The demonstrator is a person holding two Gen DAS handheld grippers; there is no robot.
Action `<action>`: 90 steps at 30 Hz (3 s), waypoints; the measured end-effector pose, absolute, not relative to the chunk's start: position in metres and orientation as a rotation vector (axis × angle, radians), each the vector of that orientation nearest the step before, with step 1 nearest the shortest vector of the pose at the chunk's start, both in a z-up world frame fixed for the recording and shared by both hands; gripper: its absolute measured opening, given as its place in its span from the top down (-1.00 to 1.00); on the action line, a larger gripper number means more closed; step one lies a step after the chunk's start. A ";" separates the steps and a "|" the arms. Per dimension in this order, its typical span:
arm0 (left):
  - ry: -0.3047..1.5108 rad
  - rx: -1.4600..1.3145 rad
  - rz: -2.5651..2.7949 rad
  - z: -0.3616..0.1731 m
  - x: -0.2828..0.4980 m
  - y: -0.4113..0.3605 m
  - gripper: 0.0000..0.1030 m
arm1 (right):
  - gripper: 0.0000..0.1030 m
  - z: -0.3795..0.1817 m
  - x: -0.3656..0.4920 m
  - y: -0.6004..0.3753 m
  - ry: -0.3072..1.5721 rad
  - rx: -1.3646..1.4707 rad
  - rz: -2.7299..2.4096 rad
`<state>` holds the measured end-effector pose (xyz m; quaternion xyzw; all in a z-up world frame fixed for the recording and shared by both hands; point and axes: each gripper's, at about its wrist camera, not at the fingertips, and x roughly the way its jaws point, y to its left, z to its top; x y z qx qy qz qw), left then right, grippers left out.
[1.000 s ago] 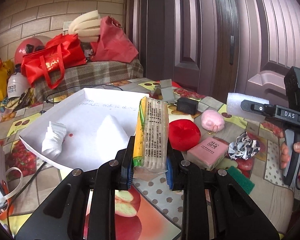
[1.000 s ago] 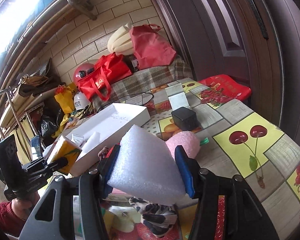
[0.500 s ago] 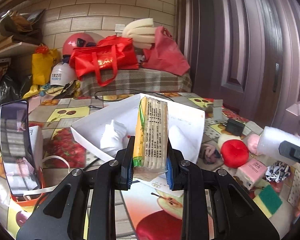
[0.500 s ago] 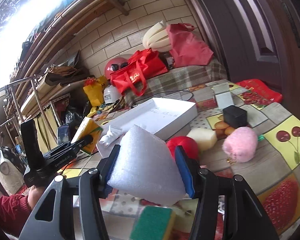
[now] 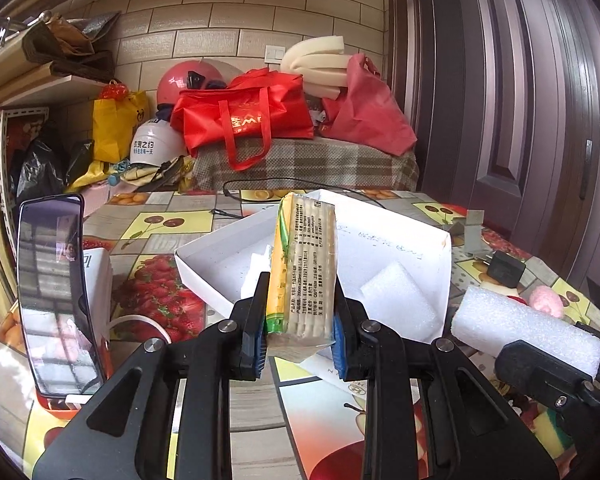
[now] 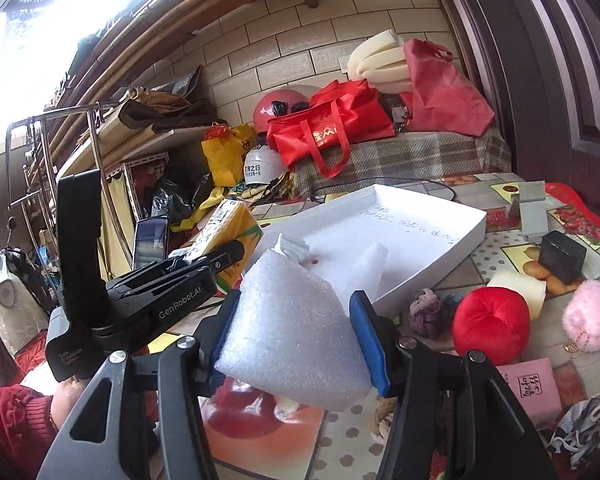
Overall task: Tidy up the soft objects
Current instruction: 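Carry the package and foam sheet over the white box with both tools, then open both tools to release the package and foam sheet into the box, then grasp the green-yellow sponge with the left tool while the right tool grasps the black-white patterned cloth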
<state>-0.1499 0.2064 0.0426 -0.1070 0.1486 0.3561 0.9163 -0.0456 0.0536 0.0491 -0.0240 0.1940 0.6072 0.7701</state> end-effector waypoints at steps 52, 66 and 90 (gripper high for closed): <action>0.364 -0.199 0.873 0.042 -0.071 0.266 -0.99 | -1.00 0.061 0.035 0.154 0.361 0.015 0.993; 0.246 -0.266 0.920 0.045 -0.098 0.269 -1.00 | -1.00 0.062 0.008 0.130 0.305 0.089 0.935; 0.223 -0.189 0.791 0.049 -0.133 0.202 -1.00 | -1.00 0.079 -0.040 -0.003 0.058 -0.099 0.931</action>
